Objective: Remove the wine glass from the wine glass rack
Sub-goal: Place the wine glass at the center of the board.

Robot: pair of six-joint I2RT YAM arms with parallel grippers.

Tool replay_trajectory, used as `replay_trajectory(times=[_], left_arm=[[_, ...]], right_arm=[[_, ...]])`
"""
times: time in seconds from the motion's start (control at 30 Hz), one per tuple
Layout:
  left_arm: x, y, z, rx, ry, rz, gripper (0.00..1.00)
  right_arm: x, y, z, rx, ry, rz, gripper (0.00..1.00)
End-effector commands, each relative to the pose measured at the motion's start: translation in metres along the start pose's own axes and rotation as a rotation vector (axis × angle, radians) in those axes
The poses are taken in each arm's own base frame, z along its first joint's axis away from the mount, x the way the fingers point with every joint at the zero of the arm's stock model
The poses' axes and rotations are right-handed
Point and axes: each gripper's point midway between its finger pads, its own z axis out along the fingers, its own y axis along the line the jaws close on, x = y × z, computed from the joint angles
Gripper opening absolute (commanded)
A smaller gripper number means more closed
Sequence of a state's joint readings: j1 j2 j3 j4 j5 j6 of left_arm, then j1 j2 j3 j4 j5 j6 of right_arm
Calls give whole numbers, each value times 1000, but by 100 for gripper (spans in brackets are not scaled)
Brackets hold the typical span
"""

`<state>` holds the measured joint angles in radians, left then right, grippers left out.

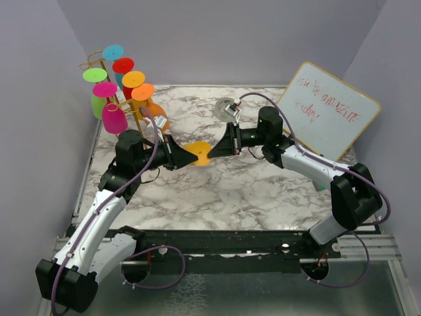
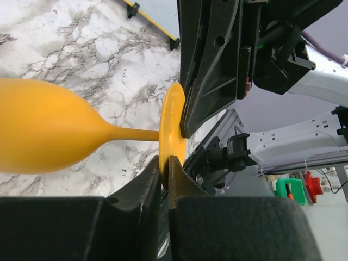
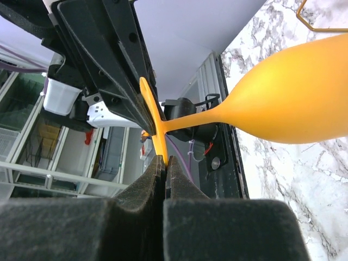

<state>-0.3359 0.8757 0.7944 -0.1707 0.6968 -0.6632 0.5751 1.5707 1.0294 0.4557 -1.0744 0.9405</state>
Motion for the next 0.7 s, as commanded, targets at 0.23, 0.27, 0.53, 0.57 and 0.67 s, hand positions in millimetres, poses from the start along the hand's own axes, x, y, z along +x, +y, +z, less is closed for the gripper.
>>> replay_trajectory(times=[0.23, 0.27, 0.53, 0.57, 0.67], left_arm=[[6, -20, -11, 83, 15, 105, 0], [6, -20, -13, 76, 2, 119, 0], [14, -24, -25, 100, -23, 221, 0], [16, -23, -24, 103, -17, 224, 0], [22, -24, -25, 127, 2, 248, 0]], right_arm=[[-5, 12, 0, 4, 15, -36, 8], [-7, 12, 0, 15, 14, -39, 11], [-18, 24, -9, 46, -21, -72, 49], [-21, 22, -13, 67, -35, -71, 52], [-34, 12, -30, 163, -99, -75, 57]])
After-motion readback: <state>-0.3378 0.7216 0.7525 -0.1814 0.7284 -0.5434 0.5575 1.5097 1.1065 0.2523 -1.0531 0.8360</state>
